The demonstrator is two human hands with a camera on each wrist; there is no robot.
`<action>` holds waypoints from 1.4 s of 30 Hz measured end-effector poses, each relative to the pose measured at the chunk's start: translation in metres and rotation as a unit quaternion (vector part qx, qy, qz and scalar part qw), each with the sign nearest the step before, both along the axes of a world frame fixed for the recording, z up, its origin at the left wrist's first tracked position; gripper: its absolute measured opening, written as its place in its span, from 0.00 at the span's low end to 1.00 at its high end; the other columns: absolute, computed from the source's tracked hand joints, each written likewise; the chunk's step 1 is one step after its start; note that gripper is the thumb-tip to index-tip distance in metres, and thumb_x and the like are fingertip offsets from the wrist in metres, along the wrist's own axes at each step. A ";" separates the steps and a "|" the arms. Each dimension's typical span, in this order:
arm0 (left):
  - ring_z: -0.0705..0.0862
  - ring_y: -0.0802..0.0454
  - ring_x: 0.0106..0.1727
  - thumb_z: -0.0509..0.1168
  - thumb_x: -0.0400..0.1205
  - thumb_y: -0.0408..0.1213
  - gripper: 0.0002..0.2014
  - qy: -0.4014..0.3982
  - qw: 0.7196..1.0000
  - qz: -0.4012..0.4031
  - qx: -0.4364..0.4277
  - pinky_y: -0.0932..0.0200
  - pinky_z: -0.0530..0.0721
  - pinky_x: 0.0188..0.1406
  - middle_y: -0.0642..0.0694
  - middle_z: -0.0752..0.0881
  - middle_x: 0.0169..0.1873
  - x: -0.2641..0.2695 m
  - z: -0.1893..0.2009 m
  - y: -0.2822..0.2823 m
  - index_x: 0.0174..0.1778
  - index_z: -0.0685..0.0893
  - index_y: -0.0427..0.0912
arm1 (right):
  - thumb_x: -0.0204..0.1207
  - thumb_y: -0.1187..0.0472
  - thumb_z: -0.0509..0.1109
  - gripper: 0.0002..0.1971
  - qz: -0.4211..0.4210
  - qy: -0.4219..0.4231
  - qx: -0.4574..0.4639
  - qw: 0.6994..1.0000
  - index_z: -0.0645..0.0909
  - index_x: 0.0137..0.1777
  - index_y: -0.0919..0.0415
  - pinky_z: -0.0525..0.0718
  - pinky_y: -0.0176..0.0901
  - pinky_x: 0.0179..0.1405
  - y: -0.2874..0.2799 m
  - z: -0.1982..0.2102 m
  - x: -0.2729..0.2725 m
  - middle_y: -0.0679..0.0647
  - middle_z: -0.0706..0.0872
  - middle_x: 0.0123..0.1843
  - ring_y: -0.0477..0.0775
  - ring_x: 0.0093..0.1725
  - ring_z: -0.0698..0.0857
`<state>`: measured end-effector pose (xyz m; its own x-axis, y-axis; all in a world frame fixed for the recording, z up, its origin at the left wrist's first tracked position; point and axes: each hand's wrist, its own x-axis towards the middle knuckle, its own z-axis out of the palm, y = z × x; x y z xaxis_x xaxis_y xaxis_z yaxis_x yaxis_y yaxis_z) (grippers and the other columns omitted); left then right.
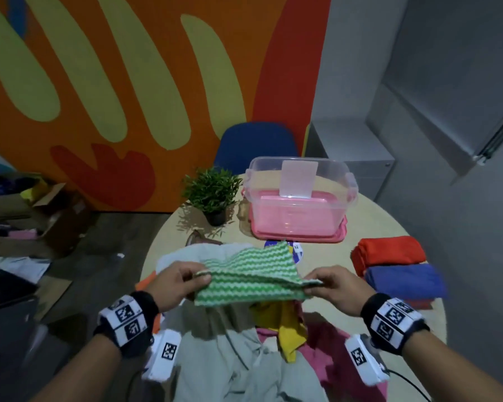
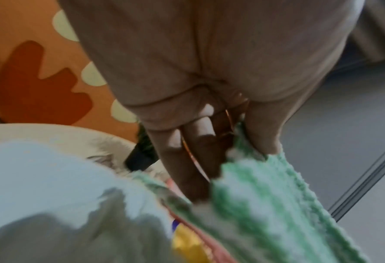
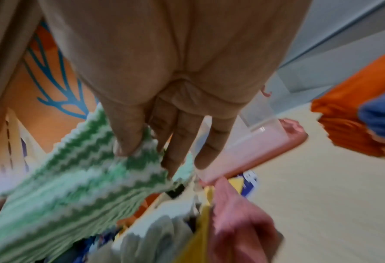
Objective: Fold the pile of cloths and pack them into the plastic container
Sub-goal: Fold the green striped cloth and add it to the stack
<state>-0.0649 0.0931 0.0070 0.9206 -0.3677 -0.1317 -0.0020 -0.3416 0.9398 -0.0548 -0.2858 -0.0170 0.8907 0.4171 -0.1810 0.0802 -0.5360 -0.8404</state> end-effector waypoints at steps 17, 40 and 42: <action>0.86 0.51 0.44 0.67 0.83 0.46 0.06 0.032 0.951 0.195 0.239 0.52 0.85 0.49 0.53 0.90 0.41 -0.001 -0.099 0.002 0.42 0.84 0.52 | 0.82 0.55 0.70 0.06 -0.109 0.032 -0.136 0.984 0.78 0.45 0.53 0.80 0.31 0.32 0.054 -0.068 0.022 0.49 0.85 0.37 0.46 0.35 0.84; 0.87 0.49 0.47 0.81 0.72 0.35 0.33 0.278 0.946 0.147 0.074 0.63 0.84 0.38 0.42 0.87 0.50 -0.027 -0.126 0.007 0.66 0.68 0.37 | 0.66 0.67 0.75 0.16 -0.120 0.123 -0.127 0.977 0.74 0.49 0.52 0.73 0.29 0.31 0.036 -0.102 -0.021 0.48 0.84 0.43 0.45 0.39 0.81; 0.89 0.45 0.51 0.81 0.71 0.34 0.26 0.270 0.952 0.128 0.071 0.63 0.86 0.42 0.43 0.90 0.47 -0.030 -0.133 0.009 0.60 0.79 0.32 | 0.67 0.63 0.76 0.17 -0.102 0.138 -0.142 0.975 0.73 0.51 0.52 0.76 0.32 0.33 0.033 -0.106 -0.024 0.50 0.85 0.43 0.46 0.38 0.82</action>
